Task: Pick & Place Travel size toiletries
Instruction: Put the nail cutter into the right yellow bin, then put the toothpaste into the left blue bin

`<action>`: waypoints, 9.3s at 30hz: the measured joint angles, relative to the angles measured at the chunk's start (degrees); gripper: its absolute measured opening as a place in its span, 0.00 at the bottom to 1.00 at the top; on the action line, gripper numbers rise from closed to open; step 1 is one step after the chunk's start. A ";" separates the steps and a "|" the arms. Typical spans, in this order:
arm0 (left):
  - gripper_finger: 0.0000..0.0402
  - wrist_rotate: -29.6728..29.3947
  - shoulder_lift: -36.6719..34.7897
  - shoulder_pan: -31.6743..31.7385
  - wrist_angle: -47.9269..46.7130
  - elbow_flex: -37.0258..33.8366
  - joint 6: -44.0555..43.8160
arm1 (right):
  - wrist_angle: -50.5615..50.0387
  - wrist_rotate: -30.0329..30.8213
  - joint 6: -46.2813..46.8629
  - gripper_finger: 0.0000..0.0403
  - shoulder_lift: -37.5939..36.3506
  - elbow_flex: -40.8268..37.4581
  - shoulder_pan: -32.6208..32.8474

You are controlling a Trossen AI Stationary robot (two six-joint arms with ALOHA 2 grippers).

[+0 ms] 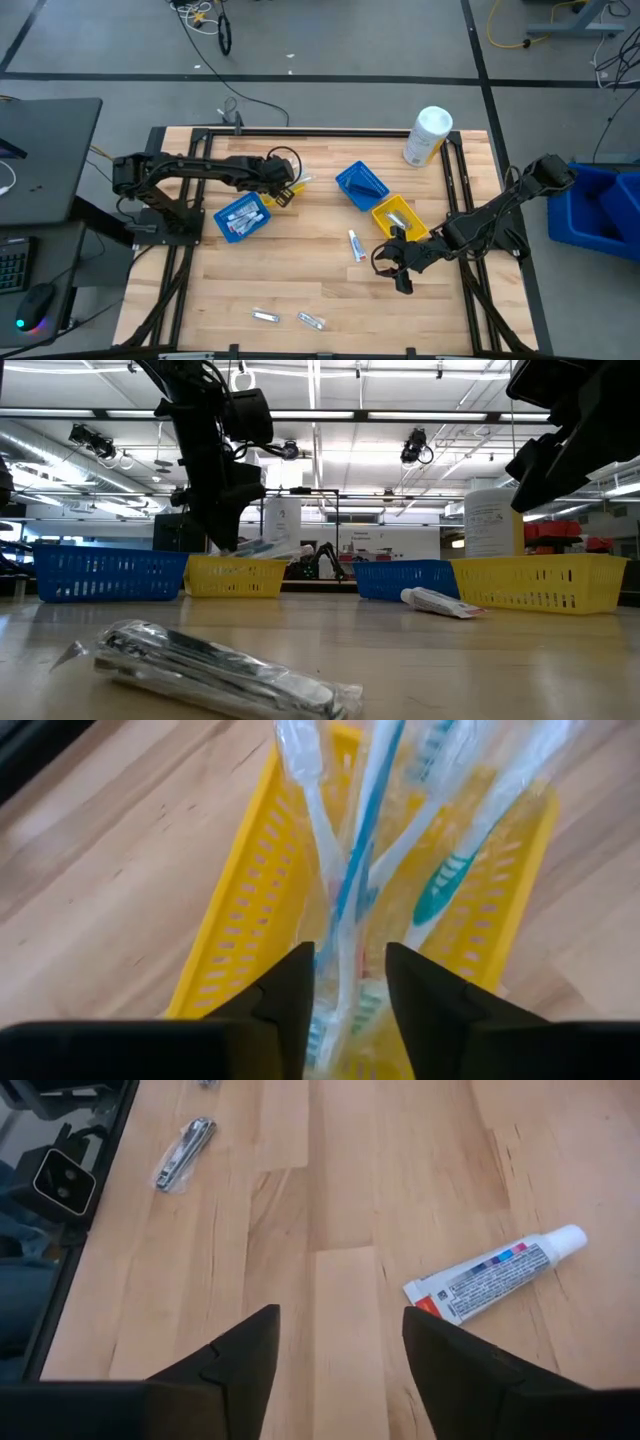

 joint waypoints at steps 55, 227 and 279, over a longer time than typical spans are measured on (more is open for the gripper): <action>0.41 7.22 9.54 -54.44 15.45 12.52 -10.34 | 14.82 11.60 10.54 0.63 14.34 0.00 -1.53; 0.45 -25.65 22.05 -37.04 12.99 35.58 -3.34 | -23.63 -0.74 9.87 0.26 -11.61 -8.50 -25.21; 0.45 -3.90 22.64 -43.16 13.63 28.04 2.80 | 7.25 0.43 12.05 0.58 11.93 0.31 -10.24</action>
